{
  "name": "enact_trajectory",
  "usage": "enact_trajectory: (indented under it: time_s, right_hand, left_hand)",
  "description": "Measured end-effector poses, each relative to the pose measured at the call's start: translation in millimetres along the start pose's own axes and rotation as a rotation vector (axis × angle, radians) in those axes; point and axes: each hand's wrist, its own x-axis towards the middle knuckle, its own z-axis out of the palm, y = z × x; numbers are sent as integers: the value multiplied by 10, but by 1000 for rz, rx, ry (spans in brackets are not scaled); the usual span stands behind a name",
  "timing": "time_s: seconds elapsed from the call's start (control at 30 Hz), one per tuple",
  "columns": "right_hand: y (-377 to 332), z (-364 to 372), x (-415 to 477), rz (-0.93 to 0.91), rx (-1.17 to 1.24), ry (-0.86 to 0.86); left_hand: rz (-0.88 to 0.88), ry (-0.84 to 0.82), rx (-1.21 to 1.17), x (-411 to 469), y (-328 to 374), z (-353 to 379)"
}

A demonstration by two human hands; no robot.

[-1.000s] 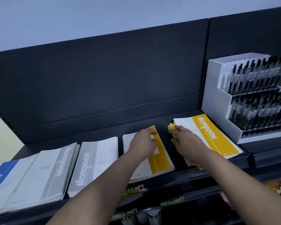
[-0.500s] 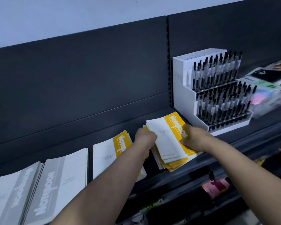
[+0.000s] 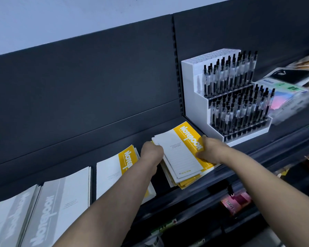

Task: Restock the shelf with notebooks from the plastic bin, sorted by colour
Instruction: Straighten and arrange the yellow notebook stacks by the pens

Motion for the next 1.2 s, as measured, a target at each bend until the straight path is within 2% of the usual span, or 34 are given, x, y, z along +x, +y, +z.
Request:
enact_trajectory:
  time_s: [0.17,0.37,0.43,0.53,0.63,0.77,0.83,1.0,1.1,1.2]
  right_hand:
    - [19,10,-5,2,29,21]
    - [-8,3,-72,-11,195,312]
    - [-9,5,-70,-59,368,322]
    - [-56,11,-134,-162,808,278]
    - [-123,-8,-193,-277,984,291]
    - [-195,-71,-216,-382,962,392]
    - [-230,-31,-240,-405,922,429]
    - [-218,265,-229,-354,815,494]
    - [-231,266,-217,-330,803,536]
    - [-378,126,-253,-387,772,573]
  left_hand:
    - [-22,-71,-123,19,127,-11]
    - [-55,-133,-140,37,178,-45]
    - [-13,-146,-115,26,143,-44]
    - [90,-127,-102,-54,99,-78]
    - [224,-96,-251,-137,157,-142]
    - [537,-20,-292,-238,259,-253]
    - [613,-20,-251,-262,202,-238]
    - [554,-92,-243,-226,-49,-110]
    - [558,-63,-246,-241,-1,-106]
    - [563,-4,-254,-274,106,-277]
